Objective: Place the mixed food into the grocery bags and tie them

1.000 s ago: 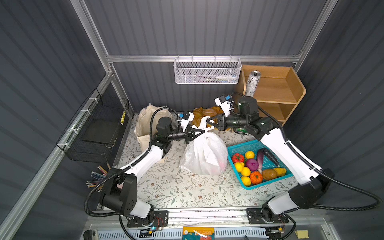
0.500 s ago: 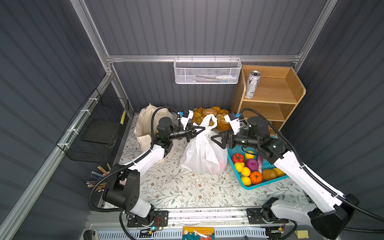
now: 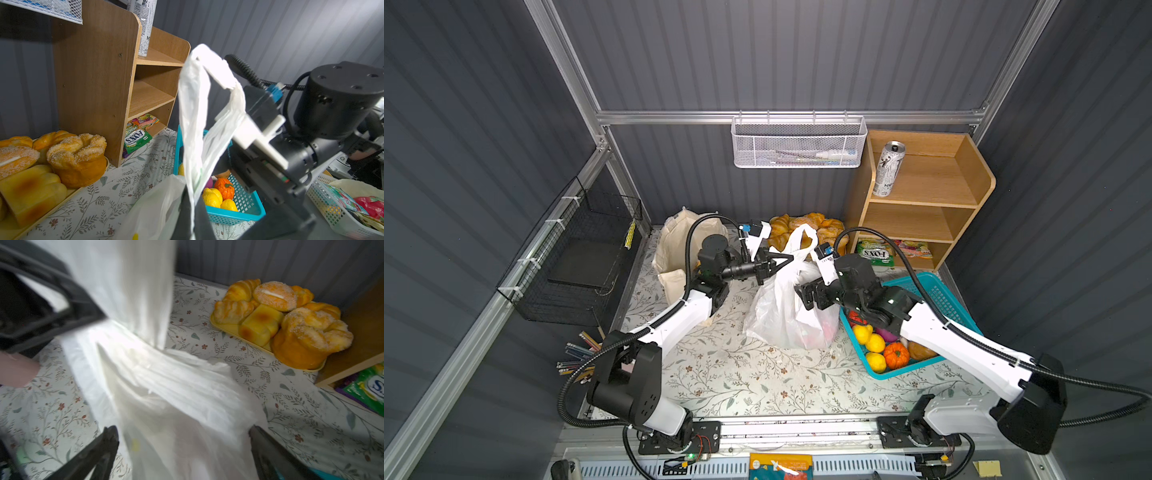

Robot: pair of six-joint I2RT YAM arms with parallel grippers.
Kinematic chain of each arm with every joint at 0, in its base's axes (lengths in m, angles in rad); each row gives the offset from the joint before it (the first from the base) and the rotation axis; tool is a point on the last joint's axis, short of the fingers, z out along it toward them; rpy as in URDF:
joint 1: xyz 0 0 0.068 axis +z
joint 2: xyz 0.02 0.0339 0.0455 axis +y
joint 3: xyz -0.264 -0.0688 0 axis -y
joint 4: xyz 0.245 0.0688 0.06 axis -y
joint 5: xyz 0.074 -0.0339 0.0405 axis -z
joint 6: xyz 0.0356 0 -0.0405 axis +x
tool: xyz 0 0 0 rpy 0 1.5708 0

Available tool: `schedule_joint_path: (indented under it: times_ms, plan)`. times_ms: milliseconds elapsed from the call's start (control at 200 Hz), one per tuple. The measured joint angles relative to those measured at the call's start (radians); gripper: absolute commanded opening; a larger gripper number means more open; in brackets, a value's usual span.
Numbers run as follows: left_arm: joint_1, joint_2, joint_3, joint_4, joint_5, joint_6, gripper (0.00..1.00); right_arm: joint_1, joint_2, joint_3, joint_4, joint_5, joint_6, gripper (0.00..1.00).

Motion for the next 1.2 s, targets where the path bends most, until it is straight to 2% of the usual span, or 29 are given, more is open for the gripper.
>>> schedule_joint_path:
  times_ms: [125,195,390,525,595,685,745,830,941,1201]
  plan:
    - [0.000,-0.002,0.000,-0.020,0.005,0.009,0.00,-0.031,0.052,0.010,0.015,0.035,0.001,0.25]
    - [-0.005,-0.002,0.000,-0.040,0.010,0.016,0.00,-0.048,0.048,0.010,0.039,0.028,0.002,0.00]
    - [-0.009,-0.002,0.000,-0.081,0.016,0.056,0.00,-0.068,0.004,0.008,0.058,-0.003,0.018,0.00]
    - [-0.015,-0.002,0.000,-0.106,0.019,0.093,0.00,-0.071,-0.068,-0.080,0.126,-0.022,0.059,0.00]
    - [-0.020,-0.002,0.000,-0.108,0.024,0.106,0.00,-0.079,-0.085,-0.113,0.153,-0.051,0.077,0.19]
    - [-0.014,-0.002,0.000,-0.105,0.031,0.109,0.00,-0.103,-0.086,-0.136,0.186,-0.064,0.080,0.63]
    - [-0.005,-0.002,0.000,-0.101,0.038,0.109,0.00,-0.119,-0.084,-0.145,0.196,-0.067,0.079,0.75]
    - [-0.002,-0.002,0.000,-0.098,0.047,0.109,0.00,-0.133,-0.076,-0.146,0.217,-0.073,0.069,0.83]
    - [0.001,-0.001,0.000,-0.098,0.054,0.109,0.00,-0.137,-0.050,-0.144,0.237,-0.087,0.053,0.87]
    - [0.001,0.000,0.001,-0.101,0.066,0.109,0.00,-0.138,0.030,-0.132,0.291,-0.134,0.043,0.89]
